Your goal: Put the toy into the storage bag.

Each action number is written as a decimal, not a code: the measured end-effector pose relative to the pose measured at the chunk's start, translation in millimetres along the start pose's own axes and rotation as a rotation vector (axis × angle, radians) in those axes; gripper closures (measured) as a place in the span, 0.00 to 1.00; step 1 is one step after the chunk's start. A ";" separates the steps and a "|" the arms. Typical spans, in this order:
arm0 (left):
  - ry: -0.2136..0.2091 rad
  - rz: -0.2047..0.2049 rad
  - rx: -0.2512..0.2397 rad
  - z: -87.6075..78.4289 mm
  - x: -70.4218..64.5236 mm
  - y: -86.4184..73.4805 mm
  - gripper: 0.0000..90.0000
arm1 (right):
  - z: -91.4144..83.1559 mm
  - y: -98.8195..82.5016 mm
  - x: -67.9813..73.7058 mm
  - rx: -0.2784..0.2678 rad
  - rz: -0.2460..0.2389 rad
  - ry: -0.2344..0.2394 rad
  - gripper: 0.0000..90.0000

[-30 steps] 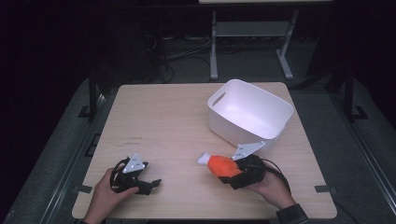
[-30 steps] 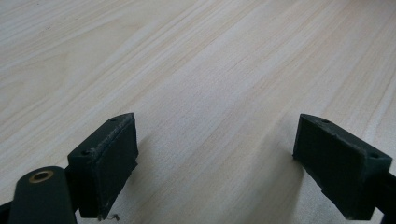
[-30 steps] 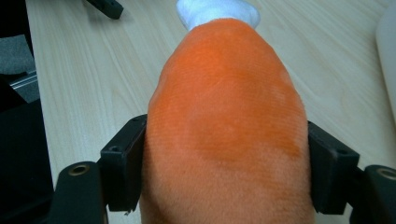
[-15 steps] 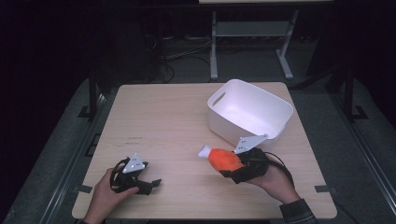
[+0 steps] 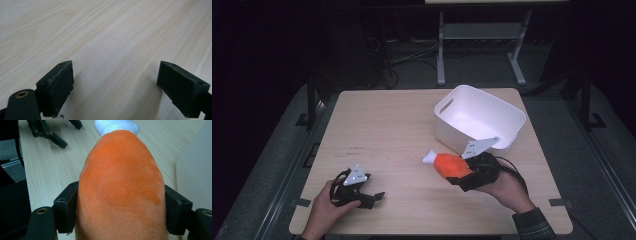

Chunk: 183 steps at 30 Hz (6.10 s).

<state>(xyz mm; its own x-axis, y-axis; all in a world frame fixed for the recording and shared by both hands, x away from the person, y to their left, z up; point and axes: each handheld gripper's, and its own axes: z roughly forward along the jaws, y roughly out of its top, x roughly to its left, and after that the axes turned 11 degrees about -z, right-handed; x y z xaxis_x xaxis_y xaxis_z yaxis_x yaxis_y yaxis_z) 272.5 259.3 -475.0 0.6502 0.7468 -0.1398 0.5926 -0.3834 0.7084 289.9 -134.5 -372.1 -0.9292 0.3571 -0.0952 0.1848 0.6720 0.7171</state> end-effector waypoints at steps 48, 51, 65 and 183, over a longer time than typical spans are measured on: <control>0.001 0.002 0.001 0.0 0.2 0.1 0.14 | -49.5 39.7 -63.6 -0.057 0.027 -0.078 0.29; 0.002 0.003 0.000 0.0 0.2 0.1 0.14 | -50.3 41.9 -68.2 -0.051 0.030 -0.082 0.29; 0.002 0.005 0.002 -0.1 0.3 0.1 0.14 | -47.3 47.4 -88.1 -0.030 0.025 -0.103 0.28; 0.001 0.002 0.002 -0.1 0.2 0.2 0.14 | -14.9 28.7 -32.0 -0.112 0.031 -0.045 0.18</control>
<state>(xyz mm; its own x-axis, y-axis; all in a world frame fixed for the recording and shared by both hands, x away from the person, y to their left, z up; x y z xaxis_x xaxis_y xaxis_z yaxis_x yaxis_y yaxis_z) 272.6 259.4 -474.8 0.6510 0.7465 -0.1378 0.5922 -0.3859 0.7074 320.1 -136.3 -338.1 -0.9076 0.4075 -0.1009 0.1741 0.5840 0.7929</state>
